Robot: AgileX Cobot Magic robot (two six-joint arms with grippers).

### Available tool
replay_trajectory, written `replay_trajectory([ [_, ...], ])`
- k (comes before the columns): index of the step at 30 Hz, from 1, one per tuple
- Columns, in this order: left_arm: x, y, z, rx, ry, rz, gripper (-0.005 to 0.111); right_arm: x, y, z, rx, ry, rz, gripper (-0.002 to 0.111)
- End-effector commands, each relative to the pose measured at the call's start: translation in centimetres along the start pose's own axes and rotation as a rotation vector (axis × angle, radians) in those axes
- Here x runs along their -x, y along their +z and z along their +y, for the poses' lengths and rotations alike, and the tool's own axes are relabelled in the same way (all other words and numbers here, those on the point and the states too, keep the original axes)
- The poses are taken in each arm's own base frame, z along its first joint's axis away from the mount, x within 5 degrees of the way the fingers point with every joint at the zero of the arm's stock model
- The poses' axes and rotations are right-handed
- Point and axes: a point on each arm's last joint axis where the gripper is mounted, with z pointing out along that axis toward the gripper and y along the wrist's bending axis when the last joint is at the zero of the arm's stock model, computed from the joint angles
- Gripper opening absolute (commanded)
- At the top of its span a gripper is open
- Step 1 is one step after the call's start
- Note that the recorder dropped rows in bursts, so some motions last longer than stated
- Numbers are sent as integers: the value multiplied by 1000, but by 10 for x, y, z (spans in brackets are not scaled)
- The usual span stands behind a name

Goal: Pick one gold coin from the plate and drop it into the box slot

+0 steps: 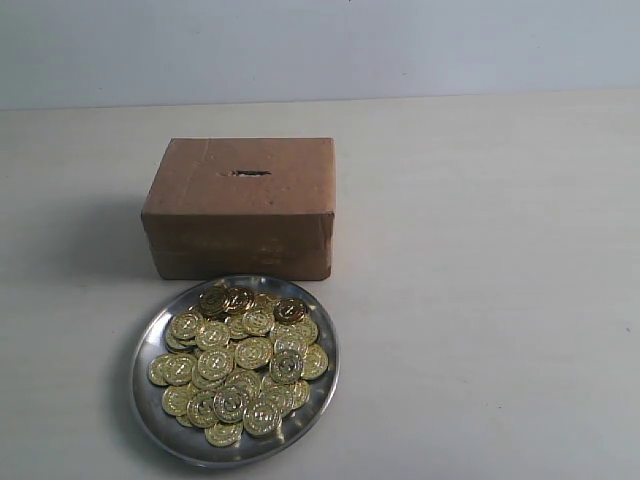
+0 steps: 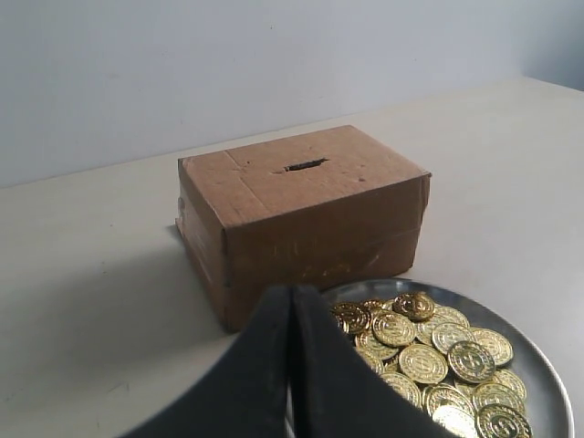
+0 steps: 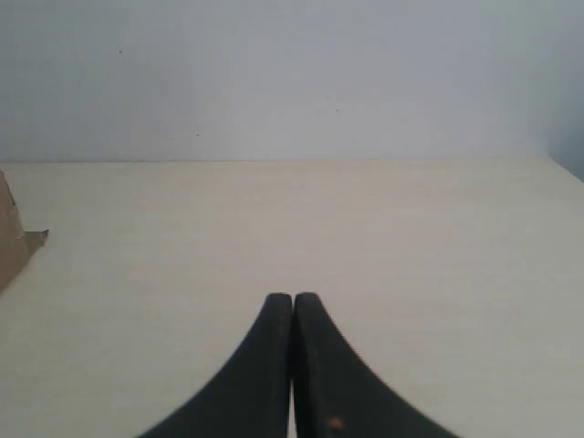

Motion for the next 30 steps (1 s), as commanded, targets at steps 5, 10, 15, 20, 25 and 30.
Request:
replay_trajectory([
  [5, -1, 0, 0, 3, 1, -1, 0, -1, 0, -2, -38, 35, -2, 0],
  [10, -1, 0, 0, 3, -1, -1, 0, -1, 0, -3, -49, 38, -2, 0],
  [15, -1, 0, 0, 3, -1, -1, 0, -1, 0, -3, -47, 51, -2, 0],
  [20, -1, 0, 0, 3, 1, -1, 0, -1, 0, -2, -39, 87, -3, 0],
  [25, -1, 0, 0, 3, -2, -1, 0, -1, 0, -2, -39, 85, -3, 0],
  [30, -1, 0, 0, 3, -2, -1, 0, -1, 0, -2, -39, 86, -3, 0],
])
